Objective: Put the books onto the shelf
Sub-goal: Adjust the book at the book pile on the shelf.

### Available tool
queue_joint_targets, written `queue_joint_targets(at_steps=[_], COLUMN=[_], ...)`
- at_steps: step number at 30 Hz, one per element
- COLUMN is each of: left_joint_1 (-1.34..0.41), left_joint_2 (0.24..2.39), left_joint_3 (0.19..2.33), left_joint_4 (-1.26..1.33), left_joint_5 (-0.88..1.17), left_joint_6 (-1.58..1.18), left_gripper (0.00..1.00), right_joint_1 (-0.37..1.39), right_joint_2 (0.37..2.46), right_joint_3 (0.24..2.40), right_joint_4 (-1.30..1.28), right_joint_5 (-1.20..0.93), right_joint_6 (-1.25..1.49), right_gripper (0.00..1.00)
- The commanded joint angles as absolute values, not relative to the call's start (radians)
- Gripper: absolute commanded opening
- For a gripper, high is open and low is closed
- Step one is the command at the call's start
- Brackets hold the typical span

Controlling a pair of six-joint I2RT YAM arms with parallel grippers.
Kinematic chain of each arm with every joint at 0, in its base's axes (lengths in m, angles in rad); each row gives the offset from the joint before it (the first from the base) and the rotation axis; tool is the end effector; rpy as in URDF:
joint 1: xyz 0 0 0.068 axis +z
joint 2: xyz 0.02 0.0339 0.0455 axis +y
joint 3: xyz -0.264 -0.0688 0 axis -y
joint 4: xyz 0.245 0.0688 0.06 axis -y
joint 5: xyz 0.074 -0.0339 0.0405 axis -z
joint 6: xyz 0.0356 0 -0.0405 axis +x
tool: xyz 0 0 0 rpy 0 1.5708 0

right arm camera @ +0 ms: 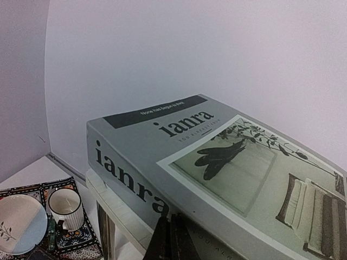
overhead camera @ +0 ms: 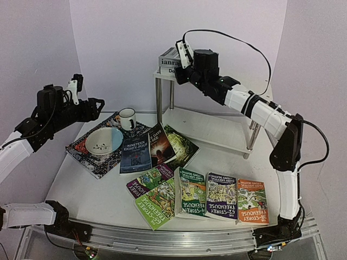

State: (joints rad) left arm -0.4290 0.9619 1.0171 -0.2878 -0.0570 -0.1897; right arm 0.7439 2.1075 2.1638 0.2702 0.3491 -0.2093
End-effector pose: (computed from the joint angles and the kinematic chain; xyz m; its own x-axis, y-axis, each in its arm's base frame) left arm 0.1981 -0.0884 0.3782 -0.2747 -0.0814 -0.9581 0.3188 0.9323 -0.1706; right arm 0.3747 0.3283 0.4485 0.3135 0.0232 -0.9493 -0.3402 0.9361 -0.0895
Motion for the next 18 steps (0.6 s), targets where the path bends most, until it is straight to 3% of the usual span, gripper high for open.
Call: queue_joint_targets(at_steps=[1, 18], left_joint_1=[-0.428, -0.429], left_joint_2=[0.949, 0.939], left_joint_3=[1.022, 1.027], left_joint_4=[-0.252, -0.253], left_joint_5=[-0.075, -0.078], left_joint_6=[-0.179, -0.178], left_gripper=[0.77, 0.77], right_joint_1=[0.729, 0.723], right_joint_2=[2.126, 2.117], right_joint_3=[2.225, 2.238], right_joint_4=[0.328, 0.308], right_joint_5=[0.375, 0.289], right_joint_6=[-0.196, -0.156], right_gripper=[0.00, 0.01])
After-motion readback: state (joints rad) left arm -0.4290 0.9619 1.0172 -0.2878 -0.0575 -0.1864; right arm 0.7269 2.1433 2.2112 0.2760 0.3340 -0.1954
